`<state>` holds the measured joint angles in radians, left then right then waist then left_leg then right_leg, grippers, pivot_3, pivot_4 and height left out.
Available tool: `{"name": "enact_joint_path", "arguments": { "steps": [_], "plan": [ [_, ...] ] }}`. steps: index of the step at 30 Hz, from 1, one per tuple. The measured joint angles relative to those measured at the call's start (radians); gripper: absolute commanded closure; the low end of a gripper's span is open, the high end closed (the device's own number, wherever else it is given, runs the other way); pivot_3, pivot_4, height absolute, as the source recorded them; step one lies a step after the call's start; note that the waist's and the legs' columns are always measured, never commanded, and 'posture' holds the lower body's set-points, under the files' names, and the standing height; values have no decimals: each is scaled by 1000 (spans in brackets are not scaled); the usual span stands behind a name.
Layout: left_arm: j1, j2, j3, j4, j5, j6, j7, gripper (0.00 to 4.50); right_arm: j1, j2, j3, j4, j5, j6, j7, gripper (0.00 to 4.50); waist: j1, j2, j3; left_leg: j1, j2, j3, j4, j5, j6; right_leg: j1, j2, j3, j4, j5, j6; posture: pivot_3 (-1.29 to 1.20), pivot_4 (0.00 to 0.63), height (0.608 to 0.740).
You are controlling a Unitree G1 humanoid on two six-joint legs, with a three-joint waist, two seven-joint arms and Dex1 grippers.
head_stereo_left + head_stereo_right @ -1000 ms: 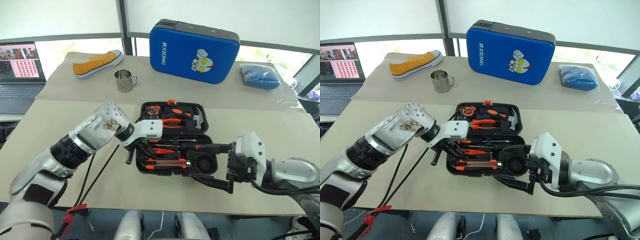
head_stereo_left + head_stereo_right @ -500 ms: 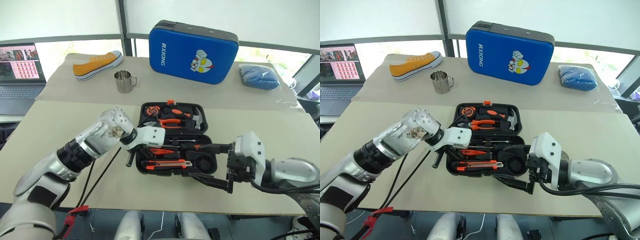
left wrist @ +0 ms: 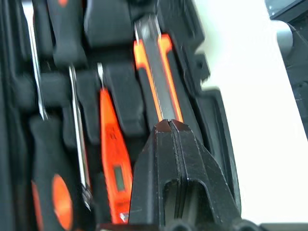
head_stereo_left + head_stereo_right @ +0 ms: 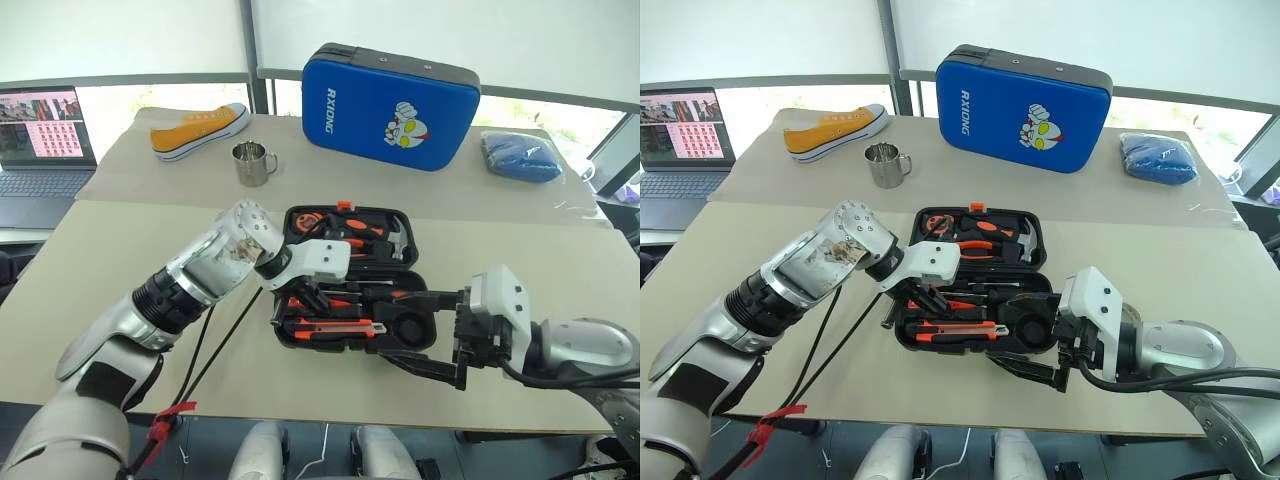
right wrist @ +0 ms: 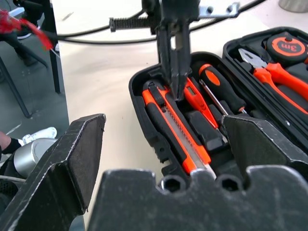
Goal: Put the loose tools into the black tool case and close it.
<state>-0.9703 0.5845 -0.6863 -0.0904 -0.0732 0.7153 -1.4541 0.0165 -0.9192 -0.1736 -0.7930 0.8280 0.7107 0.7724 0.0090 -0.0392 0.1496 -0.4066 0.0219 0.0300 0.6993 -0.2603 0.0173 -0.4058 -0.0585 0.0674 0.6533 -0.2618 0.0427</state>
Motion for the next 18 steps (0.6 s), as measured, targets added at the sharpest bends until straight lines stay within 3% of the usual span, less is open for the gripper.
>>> {"name": "enact_joint_path", "arguments": {
  "steps": [9,18],
  "plan": [
    [25,-42,-89,37,86,-110,21,4484,38,0,-10,-19,2,0,-19,0,0,0,0,1,0,0,0,0,0,2,0,0,-1,0,0,0,150,739],
    [38,-98,-62,74,112,-136,44,4484,58,-3,-42,-42,22,7,-43,0,4,1,-1,2,-3,-5,0,1,2,8,-1,1,-5,0,2,0,150,739]
  ]
}}
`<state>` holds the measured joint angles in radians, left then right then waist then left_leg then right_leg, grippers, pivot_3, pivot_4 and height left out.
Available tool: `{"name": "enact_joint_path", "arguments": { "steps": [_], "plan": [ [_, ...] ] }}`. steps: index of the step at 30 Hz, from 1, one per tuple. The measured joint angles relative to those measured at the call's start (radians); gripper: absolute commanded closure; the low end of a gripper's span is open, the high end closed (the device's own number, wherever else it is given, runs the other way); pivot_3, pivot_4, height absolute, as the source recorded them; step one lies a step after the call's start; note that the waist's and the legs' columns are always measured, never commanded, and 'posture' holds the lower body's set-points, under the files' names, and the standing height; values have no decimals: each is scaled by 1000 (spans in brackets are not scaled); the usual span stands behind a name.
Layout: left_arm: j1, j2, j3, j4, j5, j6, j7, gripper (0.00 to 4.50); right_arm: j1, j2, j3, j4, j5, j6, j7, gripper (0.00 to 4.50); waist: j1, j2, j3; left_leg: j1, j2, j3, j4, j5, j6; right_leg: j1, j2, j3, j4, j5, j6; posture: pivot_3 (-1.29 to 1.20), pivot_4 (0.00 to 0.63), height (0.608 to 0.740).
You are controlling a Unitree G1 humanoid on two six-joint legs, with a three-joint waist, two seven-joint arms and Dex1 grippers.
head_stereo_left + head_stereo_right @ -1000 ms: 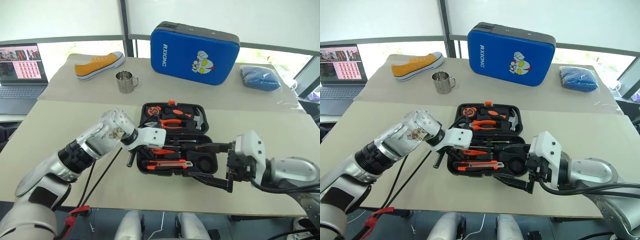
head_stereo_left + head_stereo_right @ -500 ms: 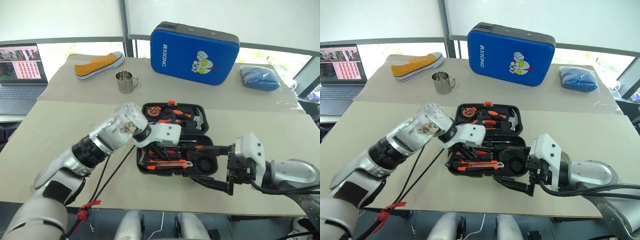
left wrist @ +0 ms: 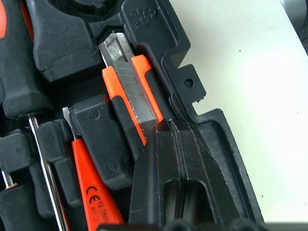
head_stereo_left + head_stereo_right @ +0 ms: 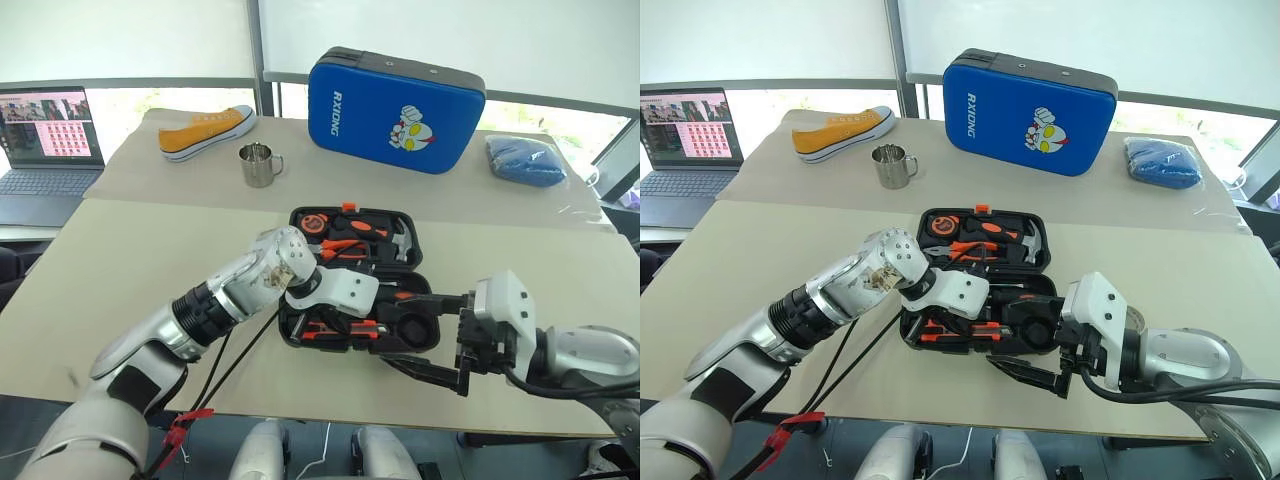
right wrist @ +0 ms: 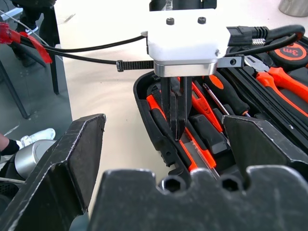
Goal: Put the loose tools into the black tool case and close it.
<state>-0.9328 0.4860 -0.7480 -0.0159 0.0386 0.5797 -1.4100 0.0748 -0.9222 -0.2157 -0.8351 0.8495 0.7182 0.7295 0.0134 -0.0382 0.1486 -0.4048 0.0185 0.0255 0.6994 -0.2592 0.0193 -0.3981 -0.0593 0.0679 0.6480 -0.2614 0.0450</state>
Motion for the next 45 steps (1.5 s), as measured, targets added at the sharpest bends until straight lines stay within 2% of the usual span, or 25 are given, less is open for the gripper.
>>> {"name": "enact_joint_path", "arguments": {
  "steps": [3,5,6,8,10,12,13,16,18,22,25,29,35,40,45],
  "plan": [
    [22,-5,91,19,-59,38,18,4484,22,-12,-31,0,2,11,-4,0,-3,0,0,-5,0,0,0,0,0,-5,0,0,2,0,0,0,150,739],
    [43,-10,243,13,-166,55,31,4484,76,-13,-90,3,-3,11,1,0,-5,0,0,-6,1,-1,0,0,0,-7,0,0,2,0,0,0,150,739],
    [50,-6,329,5,-219,55,35,4242,119,-14,-128,12,-13,11,11,0,-4,0,0,-6,1,-1,-1,0,0,-7,0,0,2,0,0,0,150,739],
    [54,32,461,-10,-299,63,37,3746,203,-14,-201,44,-47,7,38,0,-6,0,0,-6,0,-1,-1,0,0,-7,0,0,1,0,0,0,150,739],
    [65,100,547,-23,-378,128,13,3002,291,-6,-294,99,-84,-10,78,0,-7,0,0,-5,0,-1,-2,0,0,-6,0,0,1,0,0,0,150,739],
    [103,202,651,-29,-462,209,-12,2181,401,12,-456,216,-144,-40,144,0,-6,0,0,-4,0,0,-2,0,0,-5,-1,0,0,0,0,0,150,739],
    [122,226,691,-37,-491,222,-20,1969,438,13,-511,261,-165,-51,174,0,-6,0,0,-4,0,0,-3,0,0,-6,-1,0,0,0,0,0,150,739],
    [182,281,783,-86,-568,235,-30,873,525,5,-636,371,-222,-103,283,0,-2,1,0,-2,0,1,-3,0,0,-3,-1,0,-1,0,1,0,150,739],
    [233,308,809,-131,-589,220,-22,64,532,-32,-667,456,-260,-141,348,0,-5,0,0,1,0,1,-3,0,0,-1,-1,1,-1,0,0,0,150,739],
    [306,322,797,-218,-594,175,-12,11,431,-125,-631,600,-314,-189,401,0,-18,0,1,6,1,2,-4,0,0,4,-1,1,-2,0,0,0,150,739],
    [306,314,789,-265,-600,156,23,11,289,-171,-490,651,-352,-220,400,0,-27,0,1,7,1,2,-5,0,0,6,0,1,-2,-1,0,0,150,739],
    [320,315,765,-305,-600,138,48,11,152,-173,-270,681,-395,-233,410,0,-27,2,3,6,0,1,-6,0,0,4,-1,1,-2,-1,0,0,150,739],
    [324,323,746,-343,-607,131,68,11,-57,-160,-26,739,-477,-241,389,0,-25,2,3,5,0,1,-5,0,0,3,-1,1,-2,-1,0,0,150,739],
    [321,341,742,-348,-613,132,93,0,-129,-116,111,814,-559,-239,348,1388,-23,2,3,4,-1,1,-5,0,0,2,-1,1,-2,-1,0,0,150,739],
    [309,349,734,-347,-617,132,103,0,-146,-101,145,835,-590,-233,330,3129,-25,2,3,1,0,1,-5,0,0,-2,-1,1,0,-1,0,0,150,739]
  ]
}}
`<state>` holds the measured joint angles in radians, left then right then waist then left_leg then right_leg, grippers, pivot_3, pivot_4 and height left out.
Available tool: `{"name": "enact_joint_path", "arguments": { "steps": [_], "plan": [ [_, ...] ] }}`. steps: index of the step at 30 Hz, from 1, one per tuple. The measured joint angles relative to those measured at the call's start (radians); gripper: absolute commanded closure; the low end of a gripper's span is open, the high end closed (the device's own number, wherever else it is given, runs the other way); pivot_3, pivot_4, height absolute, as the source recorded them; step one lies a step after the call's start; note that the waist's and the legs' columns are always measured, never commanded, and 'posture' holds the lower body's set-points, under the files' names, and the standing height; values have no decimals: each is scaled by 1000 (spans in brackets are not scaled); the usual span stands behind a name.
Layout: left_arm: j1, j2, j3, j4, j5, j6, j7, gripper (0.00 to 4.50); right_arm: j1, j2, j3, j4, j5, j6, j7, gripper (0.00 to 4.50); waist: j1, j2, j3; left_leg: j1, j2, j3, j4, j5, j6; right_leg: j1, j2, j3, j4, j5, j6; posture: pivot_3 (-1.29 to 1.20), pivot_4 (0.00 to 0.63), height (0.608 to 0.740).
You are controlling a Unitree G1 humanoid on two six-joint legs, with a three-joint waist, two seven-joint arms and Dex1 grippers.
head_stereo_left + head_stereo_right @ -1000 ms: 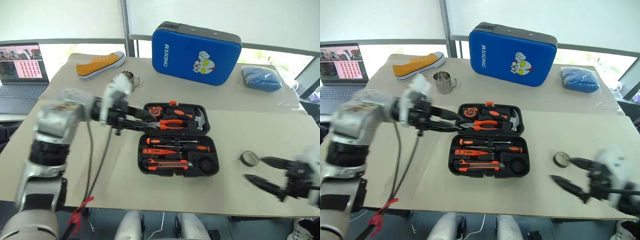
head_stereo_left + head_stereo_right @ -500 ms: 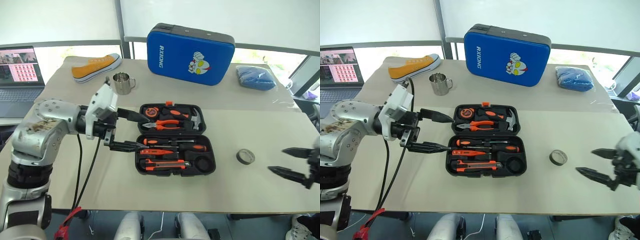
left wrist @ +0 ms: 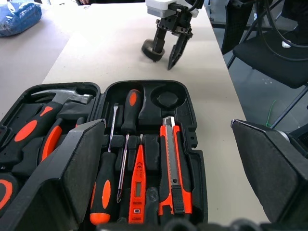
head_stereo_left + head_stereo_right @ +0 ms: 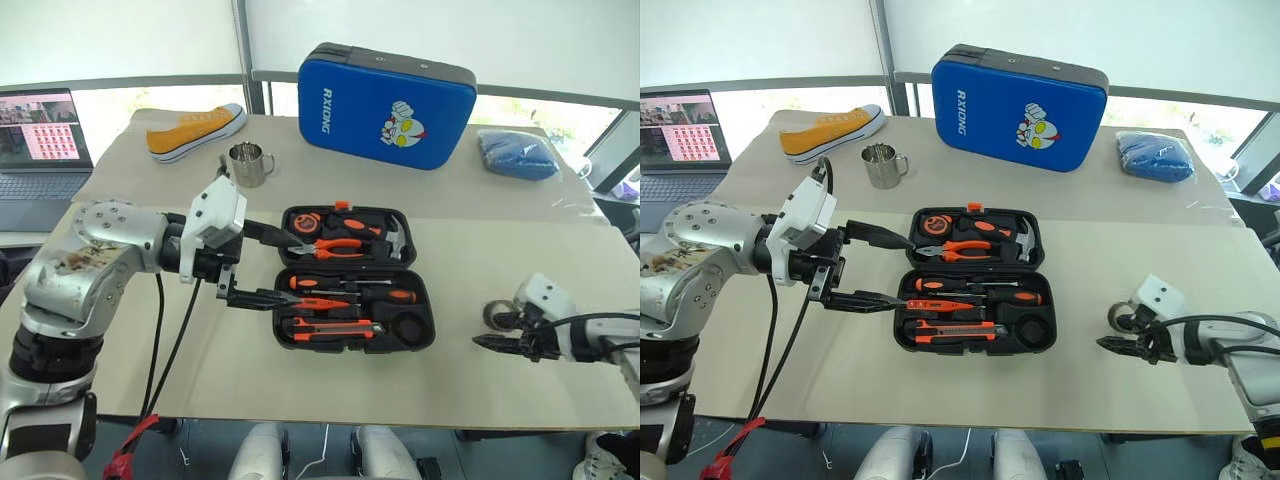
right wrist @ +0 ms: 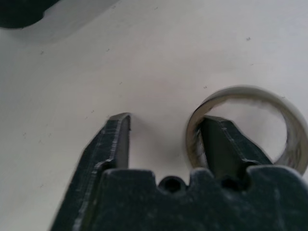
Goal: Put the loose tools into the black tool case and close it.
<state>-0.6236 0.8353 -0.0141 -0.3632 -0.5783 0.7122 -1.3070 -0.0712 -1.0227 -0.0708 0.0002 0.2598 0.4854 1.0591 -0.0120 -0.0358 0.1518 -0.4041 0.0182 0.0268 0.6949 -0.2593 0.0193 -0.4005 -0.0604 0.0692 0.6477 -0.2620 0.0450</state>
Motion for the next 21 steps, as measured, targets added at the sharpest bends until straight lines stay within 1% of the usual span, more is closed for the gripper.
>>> {"name": "enact_joint_path", "arguments": {
  "steps": [1,3,4,7,10,13,16,18,21],
  "plan": [
    [-6,0,-3,0,-2,0,1,0,-8,6,0,10,-3,-1,-3,3427,0,0,0,0,0,0,0,0,0,0,0,0,0,0,0,0,150,739],
    [-14,0,-4,2,-5,0,2,0,-20,16,0,21,-6,-4,-16,4184,-1,0,0,0,0,0,0,0,0,0,0,0,0,0,0,0,150,739],
    [-18,0,-4,4,-5,-2,3,0,-21,17,-2,25,-7,-13,-20,4441,-1,0,0,0,0,0,0,0,0,0,0,0,0,0,0,0,150,739],
    [-24,0,-8,6,-6,-13,4,0,-17,17,-10,28,-6,-30,-17,4441,-1,0,0,-1,0,0,0,0,0,-1,0,0,0,0,0,0,150,739],
    [-25,0,-20,8,-4,-17,3,0,1,11,-38,-2,27,-30,20,4441,-1,0,0,-1,0,0,0,0,0,-2,0,0,0,0,0,0,150,739],
    [-25,0,-42,10,-4,-27,-1,0,0,11,-100,-152,163,29,85,4441,-4,2,1,-2,0,0,0,0,0,-2,0,1,1,0,0,0,150,739],
    [-25,0,-50,10,-4,-35,-7,0,-26,10,-115,-343,277,89,116,4441,-3,2,2,-2,1,-1,0,0,0,-2,1,0,1,0,0,0,150,739],
    [-22,5,-51,10,-1,-45,-11,0,-44,10,-76,-414,268,98,98,4441,-2,2,2,-2,1,-1,0,0,0,-2,1,0,0,0,0,0,150,739],
    [-14,10,-65,11,18,-65,-18,0,-85,38,75,-482,190,105,42,4441,0,2,2,-2,0,0,1,0,0,-2,0,0,0,0,0,0,150,739]
  ]
}}
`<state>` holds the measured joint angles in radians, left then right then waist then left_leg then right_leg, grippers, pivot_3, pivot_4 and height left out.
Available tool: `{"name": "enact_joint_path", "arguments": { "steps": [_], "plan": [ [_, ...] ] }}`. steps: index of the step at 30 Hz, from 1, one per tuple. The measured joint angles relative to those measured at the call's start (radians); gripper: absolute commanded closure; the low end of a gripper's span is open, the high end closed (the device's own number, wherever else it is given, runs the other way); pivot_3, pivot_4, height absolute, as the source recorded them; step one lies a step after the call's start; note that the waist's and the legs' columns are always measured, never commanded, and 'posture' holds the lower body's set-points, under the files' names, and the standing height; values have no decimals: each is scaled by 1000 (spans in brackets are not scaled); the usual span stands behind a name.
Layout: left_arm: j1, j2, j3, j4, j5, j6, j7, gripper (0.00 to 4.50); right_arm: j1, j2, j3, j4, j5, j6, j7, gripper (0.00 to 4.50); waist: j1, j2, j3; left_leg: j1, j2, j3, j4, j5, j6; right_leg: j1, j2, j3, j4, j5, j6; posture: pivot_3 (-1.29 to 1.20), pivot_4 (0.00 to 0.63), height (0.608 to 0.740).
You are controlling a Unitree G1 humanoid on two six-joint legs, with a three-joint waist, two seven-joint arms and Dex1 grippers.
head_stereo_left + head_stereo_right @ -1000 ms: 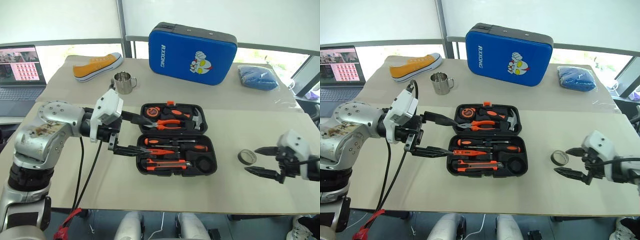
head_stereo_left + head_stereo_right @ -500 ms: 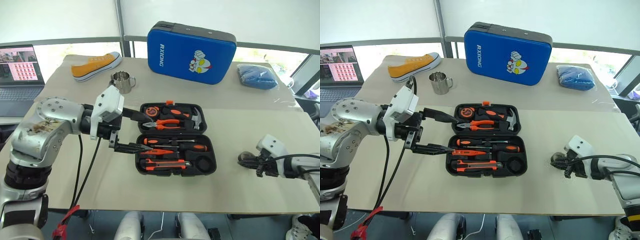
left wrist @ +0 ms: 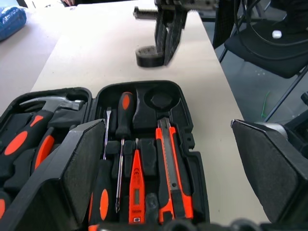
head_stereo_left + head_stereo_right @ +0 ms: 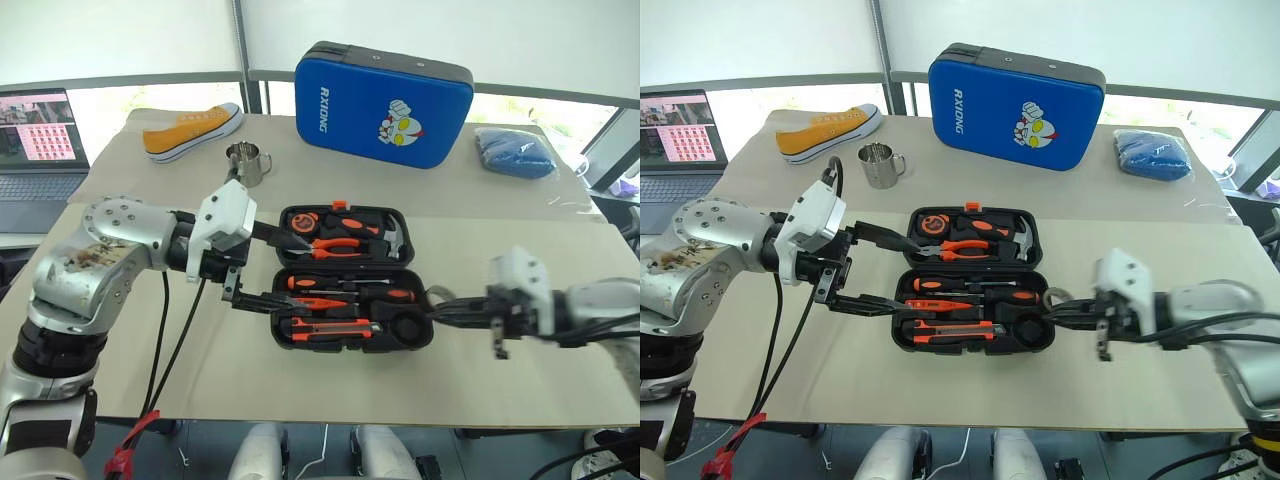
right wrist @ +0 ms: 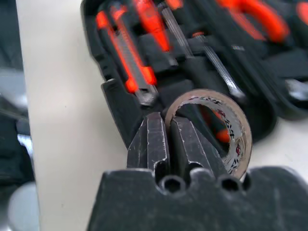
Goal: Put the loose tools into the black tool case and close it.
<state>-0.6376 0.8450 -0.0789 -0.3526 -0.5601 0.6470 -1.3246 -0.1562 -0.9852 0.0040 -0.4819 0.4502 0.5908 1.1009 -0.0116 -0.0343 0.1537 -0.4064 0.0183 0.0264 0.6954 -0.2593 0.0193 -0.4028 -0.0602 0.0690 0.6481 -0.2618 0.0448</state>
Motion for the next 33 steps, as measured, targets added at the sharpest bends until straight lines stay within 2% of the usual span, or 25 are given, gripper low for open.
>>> {"name": "enact_joint_path", "arguments": {
  "steps": [2,7,12,18,22,26,33],
  "plan": [
    [1,0,-13,2,7,-10,-1,0,-15,19,81,-8,-38,3,-22,4441,4,0,0,-2,-1,0,0,0,0,-1,0,0,0,0,0,0,150,739],
    [0,8,-16,16,9,-11,3,0,-33,23,171,28,-156,-23,-62,4441,2,0,0,-1,0,0,0,0,0,-2,0,0,0,0,0,0,150,739],
    [1,14,-16,15,8,-12,8,0,-44,13,183,41,-201,-35,-63,2790,0,0,0,-1,0,0,0,0,0,-1,0,0,0,0,0,0,150,739],
    [1,16,-16,16,8,-12,18,0,-71,23,168,28,-178,-13,-59,838,6,0,0,-2,0,0,0,0,0,-1,0,-1,0,0,0,0,150,739],
    [13,17,-15,17,9,-13,26,0,-130,60,85,9,-35,108,-61,838,0,0,1,-1,0,-1,0,0,0,-2,0,0,0,0,0,0,150,739],
    [45,22,-13,45,31,-32,47,0,-171,8,-78,20,84,196,-40,838,4,0,1,-1,0,-1,-1,0,0,-1,0,-1,0,0,0,0,150,739],
    [47,24,-10,54,32,-36,51,0,-105,8,-82,17,80,184,-53,838,5,0,1,-2,0,0,0,0,0,-2,0,-1,0,0,0,0,150,739]
  ]
}}
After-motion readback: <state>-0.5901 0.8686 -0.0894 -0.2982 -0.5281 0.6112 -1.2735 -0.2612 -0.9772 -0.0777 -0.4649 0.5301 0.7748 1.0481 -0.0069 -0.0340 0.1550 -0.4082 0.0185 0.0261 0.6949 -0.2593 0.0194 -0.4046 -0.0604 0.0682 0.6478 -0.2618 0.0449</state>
